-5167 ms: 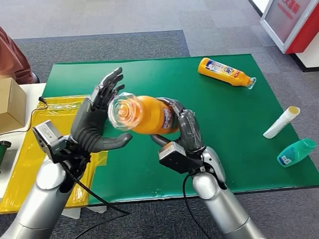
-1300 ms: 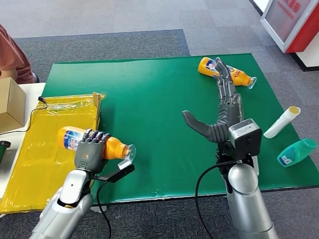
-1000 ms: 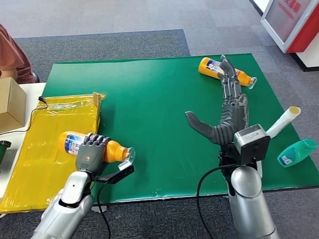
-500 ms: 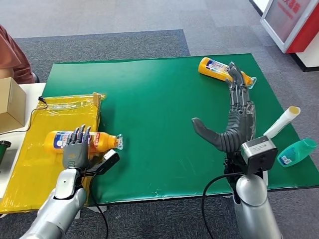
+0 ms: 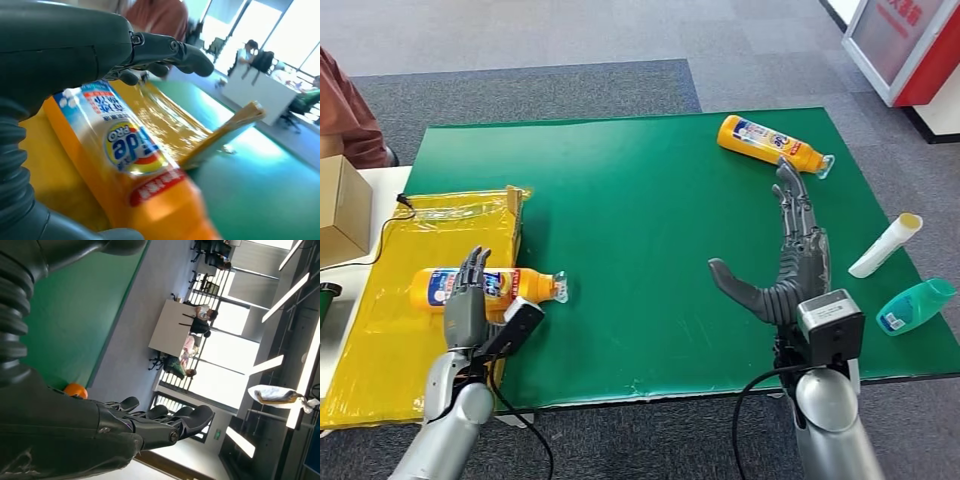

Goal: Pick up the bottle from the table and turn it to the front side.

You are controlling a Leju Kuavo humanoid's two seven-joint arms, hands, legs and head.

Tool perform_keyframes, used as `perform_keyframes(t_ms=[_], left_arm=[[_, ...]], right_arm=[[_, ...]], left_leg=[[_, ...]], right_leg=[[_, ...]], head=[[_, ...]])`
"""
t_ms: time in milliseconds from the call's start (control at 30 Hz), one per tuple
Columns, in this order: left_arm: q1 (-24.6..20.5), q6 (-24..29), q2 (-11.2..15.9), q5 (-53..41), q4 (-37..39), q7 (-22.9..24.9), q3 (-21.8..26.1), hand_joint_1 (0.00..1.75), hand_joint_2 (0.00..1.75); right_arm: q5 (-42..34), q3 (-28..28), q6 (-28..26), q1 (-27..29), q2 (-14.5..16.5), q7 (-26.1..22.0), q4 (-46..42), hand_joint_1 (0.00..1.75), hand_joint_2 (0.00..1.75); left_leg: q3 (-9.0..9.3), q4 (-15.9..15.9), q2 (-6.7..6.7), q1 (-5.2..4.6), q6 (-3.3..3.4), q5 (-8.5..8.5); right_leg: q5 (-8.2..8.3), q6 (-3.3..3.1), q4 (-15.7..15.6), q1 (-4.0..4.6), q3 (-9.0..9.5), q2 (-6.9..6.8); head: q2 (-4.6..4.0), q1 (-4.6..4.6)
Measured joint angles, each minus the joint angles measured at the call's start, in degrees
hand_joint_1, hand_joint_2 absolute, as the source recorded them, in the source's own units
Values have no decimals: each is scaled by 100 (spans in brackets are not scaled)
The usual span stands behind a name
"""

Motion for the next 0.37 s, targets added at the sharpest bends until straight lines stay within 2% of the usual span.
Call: perform_keyframes(t_ms=[167, 367], left_arm=[[452, -1655, -16, 3064, -1382, -833, -98, 0, 175], [866, -2209, 55, 4402, -2535, -1166, -132, 0, 175]], right_arm=[[-49, 7, 14, 148, -2, -38, -10, 0, 175], [-70, 68, 14, 227, -3, -51, 13, 0, 175]], left_leg=[[-1, -1, 0, 0, -1, -3], [0, -3, 0, 2, -5, -5]], right_leg=[[-4, -2, 0, 1, 0, 0], [-7, -5, 0, 3, 0, 0]], head=[[0, -1], [0, 0]])
